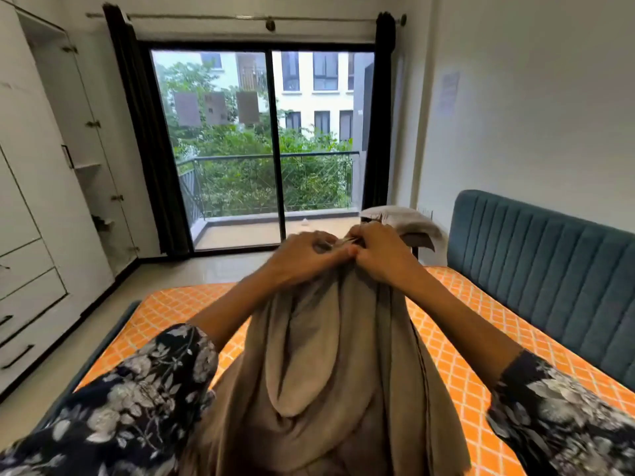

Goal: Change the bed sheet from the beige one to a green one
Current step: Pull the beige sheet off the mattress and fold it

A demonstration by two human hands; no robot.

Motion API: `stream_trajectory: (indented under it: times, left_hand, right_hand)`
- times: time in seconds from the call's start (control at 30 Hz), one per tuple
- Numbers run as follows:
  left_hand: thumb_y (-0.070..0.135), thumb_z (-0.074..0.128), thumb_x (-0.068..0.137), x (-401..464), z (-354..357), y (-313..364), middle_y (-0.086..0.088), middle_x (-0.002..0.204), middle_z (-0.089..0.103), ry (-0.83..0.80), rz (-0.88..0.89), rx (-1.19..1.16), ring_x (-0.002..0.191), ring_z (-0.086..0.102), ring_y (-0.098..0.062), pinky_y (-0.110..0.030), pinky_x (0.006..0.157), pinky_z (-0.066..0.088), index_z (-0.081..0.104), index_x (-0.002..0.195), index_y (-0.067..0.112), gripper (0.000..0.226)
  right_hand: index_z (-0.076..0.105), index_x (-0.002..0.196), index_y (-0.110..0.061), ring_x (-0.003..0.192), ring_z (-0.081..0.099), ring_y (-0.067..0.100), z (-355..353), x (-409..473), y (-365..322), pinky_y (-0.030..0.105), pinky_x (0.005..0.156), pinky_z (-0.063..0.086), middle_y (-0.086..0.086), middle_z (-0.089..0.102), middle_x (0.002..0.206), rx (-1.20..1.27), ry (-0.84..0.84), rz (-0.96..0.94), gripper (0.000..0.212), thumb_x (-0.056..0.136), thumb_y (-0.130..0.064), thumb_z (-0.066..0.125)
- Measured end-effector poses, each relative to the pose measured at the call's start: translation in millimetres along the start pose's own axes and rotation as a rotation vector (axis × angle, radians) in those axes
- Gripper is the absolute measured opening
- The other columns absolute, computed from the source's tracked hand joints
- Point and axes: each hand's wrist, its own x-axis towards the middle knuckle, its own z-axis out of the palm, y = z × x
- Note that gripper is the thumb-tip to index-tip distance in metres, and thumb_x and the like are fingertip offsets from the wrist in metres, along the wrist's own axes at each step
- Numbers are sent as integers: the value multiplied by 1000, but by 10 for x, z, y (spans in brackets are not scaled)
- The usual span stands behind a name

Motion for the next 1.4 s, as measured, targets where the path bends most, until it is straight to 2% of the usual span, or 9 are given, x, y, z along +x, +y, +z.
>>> stream_trajectory:
  times: [0.1,0.4,0.53,0.67,0.83,0.97,1.1,1.2,1.4]
  left_hand:
    - [40,70,84,-45,192,-14,12,77,66,-152,108,22,62,52,22,-6,60,40,65,88,28,13]
    - [48,70,75,-269,378,-43,2,84,67,-247,250,266,80,62,-15,-11,58,36,67,90,13,38]
    - [55,55,70,-341,402,-218,-13,79,71,-277,253,361,75,65,-20,-32,62,42,71,87,0,61]
    - [51,47,67,-276,359,-157,-8,76,68,-217,195,326,70,58,-4,-29,63,42,68,79,7,50]
    - [31,51,71,187,15,332,-10,87,68,11,182,340,82,60,6,-16,70,39,71,104,7,46]
    - [26,56,78,598,-312,696,-22,110,66,213,234,415,103,56,-16,-27,85,41,67,115,4,45]
    - [15,60,84,972,-650,902,-15,111,67,368,272,405,99,56,-10,-24,87,44,67,117,13,33]
    - [18,60,85,1188,-848,1088,-5,104,65,459,216,402,73,57,17,-7,73,45,66,111,22,27]
    - [19,51,75,1446,-1122,1483,-30,104,65,569,183,476,103,61,-38,-39,83,47,66,104,-3,40]
  right_hand:
    - [71,99,-4,98,60,36,-40,-121,52,30,73,36,20,68,103,33,-9,18,24,80,-3,55]
    - [51,99,-16,62,57,19,75,-696,203,28,57,37,5,66,72,424,-73,55,15,83,-15,52]
    - [25,109,-28,75,67,31,564,-1232,420,50,73,55,13,65,102,717,-148,174,43,90,-16,61]
    - [12,132,-17,107,60,20,931,-1643,694,40,97,49,3,47,130,753,-265,265,66,90,-16,64]
    - [-7,149,-3,106,60,32,1115,-1581,1120,31,83,50,20,50,134,510,-402,577,85,96,-27,55]
    - [-7,150,-3,61,48,20,1098,-1430,1511,17,41,36,14,57,86,558,-364,807,74,96,-8,43]
    - [15,148,2,96,59,31,1018,-1359,1913,32,73,45,21,57,118,465,-230,881,68,91,-12,50]
    - [26,142,5,111,55,33,934,-1288,2086,28,73,40,22,53,128,430,-165,877,62,88,-11,53]
    - [48,131,-6,106,57,33,762,-946,2156,32,78,46,14,58,125,464,60,733,47,88,-25,55]
